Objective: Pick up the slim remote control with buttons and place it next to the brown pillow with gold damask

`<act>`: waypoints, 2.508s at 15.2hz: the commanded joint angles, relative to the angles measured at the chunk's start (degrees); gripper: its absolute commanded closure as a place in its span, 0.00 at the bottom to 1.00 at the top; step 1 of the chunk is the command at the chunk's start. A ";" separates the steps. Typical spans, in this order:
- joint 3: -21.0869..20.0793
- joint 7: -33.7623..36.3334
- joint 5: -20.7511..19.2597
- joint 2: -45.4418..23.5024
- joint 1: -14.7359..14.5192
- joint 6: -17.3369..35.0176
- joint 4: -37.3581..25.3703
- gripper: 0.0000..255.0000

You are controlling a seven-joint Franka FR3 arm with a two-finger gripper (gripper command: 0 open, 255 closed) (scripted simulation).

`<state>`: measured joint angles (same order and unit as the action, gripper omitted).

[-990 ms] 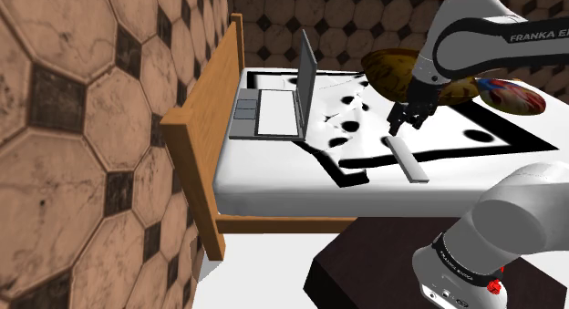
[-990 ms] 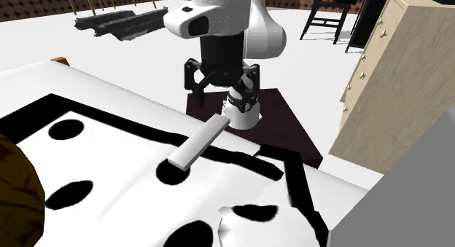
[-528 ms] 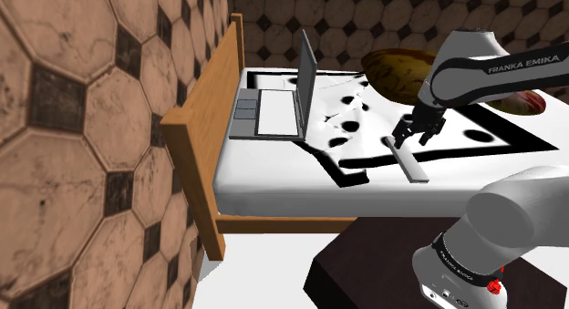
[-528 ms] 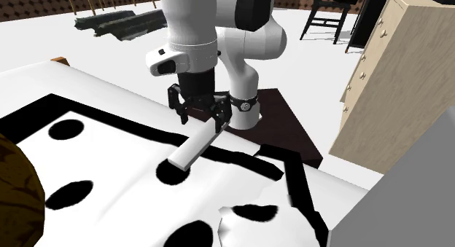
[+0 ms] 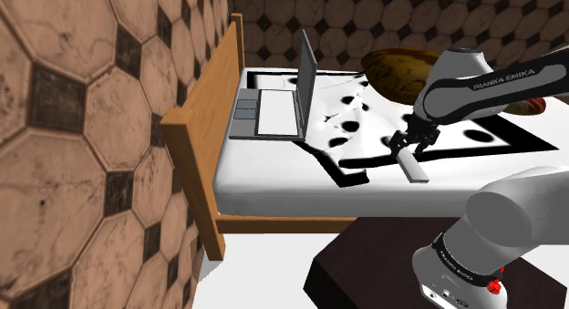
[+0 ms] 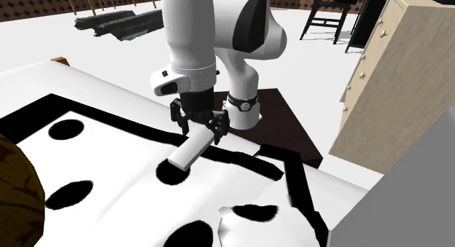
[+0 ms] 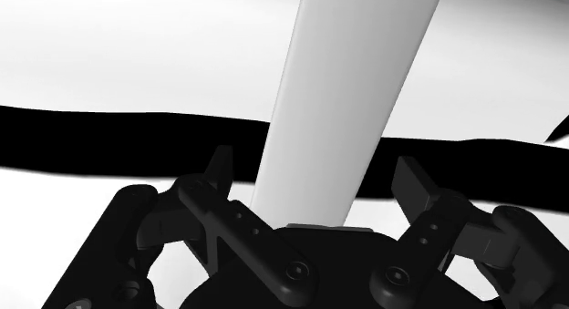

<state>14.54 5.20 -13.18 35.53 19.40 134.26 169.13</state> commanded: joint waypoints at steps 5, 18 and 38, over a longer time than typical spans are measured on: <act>0.10 0.00 -0.11 -0.44 0.05 0.73 0.24 0.00; -0.04 -0.04 0.03 0.41 0.03 -0.48 -0.12 1.00; -2.70 -0.66 2.78 10.62 -0.81 -21.03 -10.54 1.00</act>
<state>11.97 4.59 -10.53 45.65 18.60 114.38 159.25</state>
